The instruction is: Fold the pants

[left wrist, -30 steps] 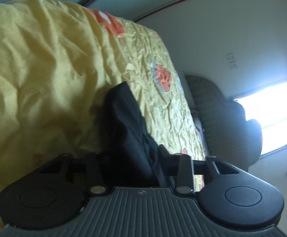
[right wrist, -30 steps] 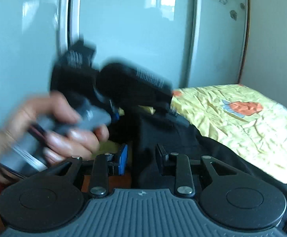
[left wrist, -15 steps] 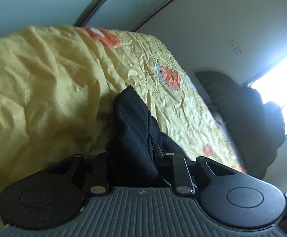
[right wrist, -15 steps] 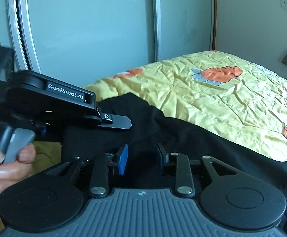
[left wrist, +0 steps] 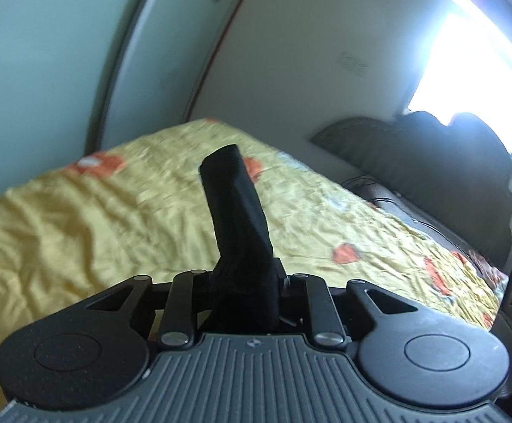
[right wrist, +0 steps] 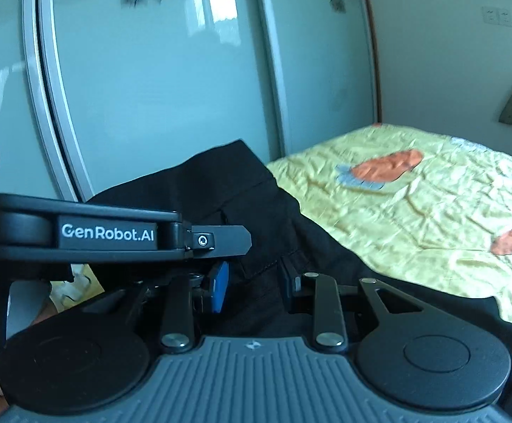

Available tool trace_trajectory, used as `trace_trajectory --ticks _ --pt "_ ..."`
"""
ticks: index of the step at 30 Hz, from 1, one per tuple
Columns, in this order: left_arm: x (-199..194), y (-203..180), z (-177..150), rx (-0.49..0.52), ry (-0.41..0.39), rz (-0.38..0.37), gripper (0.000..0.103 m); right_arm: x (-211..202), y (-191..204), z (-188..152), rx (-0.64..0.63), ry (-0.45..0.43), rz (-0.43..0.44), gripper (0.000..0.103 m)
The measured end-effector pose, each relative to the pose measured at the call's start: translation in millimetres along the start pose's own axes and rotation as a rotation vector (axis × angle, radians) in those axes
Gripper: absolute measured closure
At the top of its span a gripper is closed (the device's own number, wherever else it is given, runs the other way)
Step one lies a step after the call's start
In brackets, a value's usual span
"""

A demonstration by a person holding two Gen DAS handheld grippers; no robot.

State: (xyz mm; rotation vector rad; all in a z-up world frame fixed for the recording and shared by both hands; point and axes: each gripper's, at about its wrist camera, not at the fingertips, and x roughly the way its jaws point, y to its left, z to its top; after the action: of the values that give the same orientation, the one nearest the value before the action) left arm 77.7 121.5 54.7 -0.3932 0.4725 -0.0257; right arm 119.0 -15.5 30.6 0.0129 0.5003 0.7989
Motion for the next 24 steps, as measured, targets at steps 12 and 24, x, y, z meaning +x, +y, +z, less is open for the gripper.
trace_trajectory --ticks 12,24 --pt "-38 -125 -20 0.227 -0.069 -0.199 0.078 -125 -42 -18 0.176 -0.248 -0.069 0.073" --pt "-26 -235 -83 0.424 0.002 -0.403 0.072 -229 -86 -70 0.318 -0.335 -0.277 0.073"
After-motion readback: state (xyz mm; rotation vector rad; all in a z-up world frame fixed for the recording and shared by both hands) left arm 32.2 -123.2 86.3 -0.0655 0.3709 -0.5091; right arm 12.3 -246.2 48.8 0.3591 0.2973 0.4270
